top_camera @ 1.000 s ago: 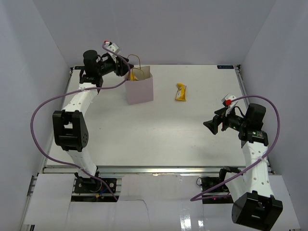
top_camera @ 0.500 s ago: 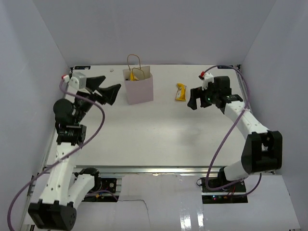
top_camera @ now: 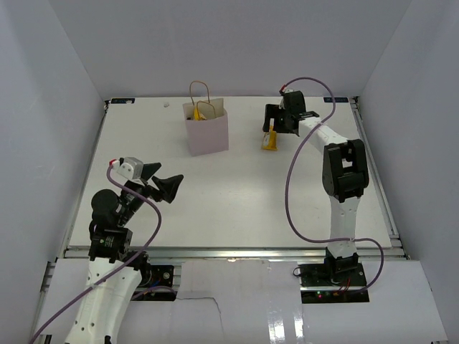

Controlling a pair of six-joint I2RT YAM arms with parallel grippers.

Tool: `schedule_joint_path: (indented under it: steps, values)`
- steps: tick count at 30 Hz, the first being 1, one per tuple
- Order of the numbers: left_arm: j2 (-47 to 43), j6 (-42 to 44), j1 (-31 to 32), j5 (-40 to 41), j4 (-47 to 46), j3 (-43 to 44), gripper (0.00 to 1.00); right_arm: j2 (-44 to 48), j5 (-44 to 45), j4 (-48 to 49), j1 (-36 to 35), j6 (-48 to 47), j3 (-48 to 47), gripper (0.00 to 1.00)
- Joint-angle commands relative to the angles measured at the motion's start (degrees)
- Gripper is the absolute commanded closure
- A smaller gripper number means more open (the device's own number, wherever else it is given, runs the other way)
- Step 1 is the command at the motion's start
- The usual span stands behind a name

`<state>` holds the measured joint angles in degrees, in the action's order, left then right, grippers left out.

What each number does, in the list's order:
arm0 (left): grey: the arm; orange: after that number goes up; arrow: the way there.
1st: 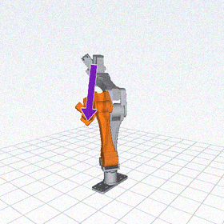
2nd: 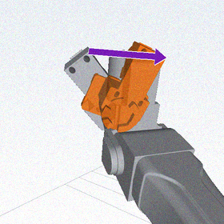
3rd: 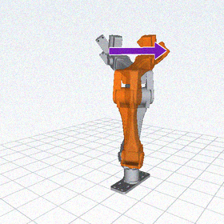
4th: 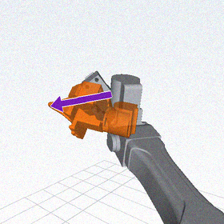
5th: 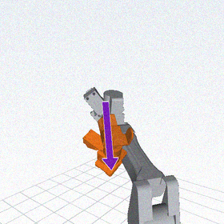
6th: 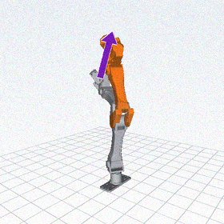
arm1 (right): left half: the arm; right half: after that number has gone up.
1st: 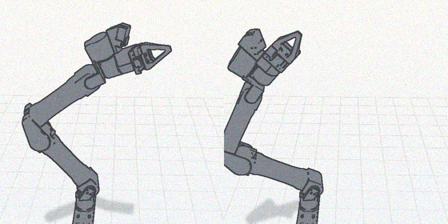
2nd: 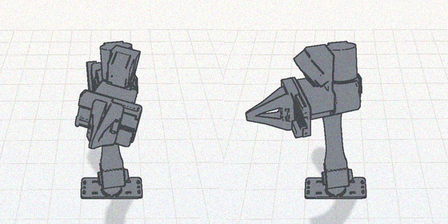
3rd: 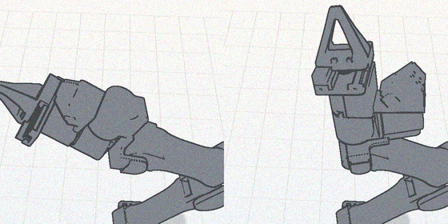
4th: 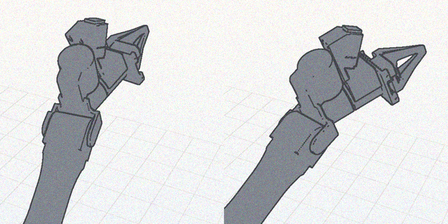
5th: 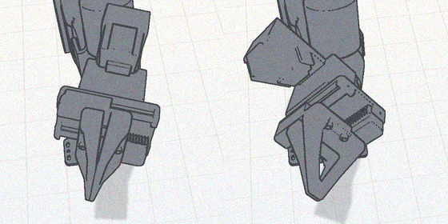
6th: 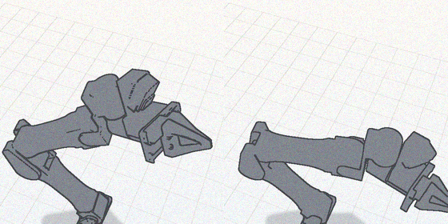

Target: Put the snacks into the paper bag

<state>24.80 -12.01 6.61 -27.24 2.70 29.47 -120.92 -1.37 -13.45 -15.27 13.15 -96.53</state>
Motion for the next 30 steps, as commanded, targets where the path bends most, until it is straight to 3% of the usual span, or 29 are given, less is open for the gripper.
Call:
schedule_joint_path:
  steps: [1, 6, 11, 18, 24, 30]
  values:
    - [-1.6, 1.7, 0.2, 2.2, -1.3, -1.3, 0.02, -2.2, 6.5, -1.1, -0.8, 2.5, -4.7, 0.1]
    - [0.9, 1.6, 0.3, 0.8, -1.2, -0.8, 0.02, -5.5, 8.4, -0.7, -0.9, 3.1, -6.0, 0.13]
    - [0.9, 1.6, 0.3, 0.7, -1.3, -0.9, 0.02, -8.9, 5.9, -0.8, -1.3, 2.8, -6.7, 0.3]
    - [0.5, 1.8, 0.2, 0.9, -1.1, -0.9, 0.02, -9.4, 3.9, -0.6, -1.3, 2.7, -5.9, 0.41]
    - [0.4, 1.8, 0.2, 1.0, -1.0, -0.9, 0.02, -8.1, 2.1, -0.5, -1.1, 1.3, -5.6, 0.64]
    - [0.1, 2.0, 0.2, 1.1, -0.9, -0.8, 0.02, -3.3, -1.4, 0.4, -0.8, -2.3, -3.7, 0.77]
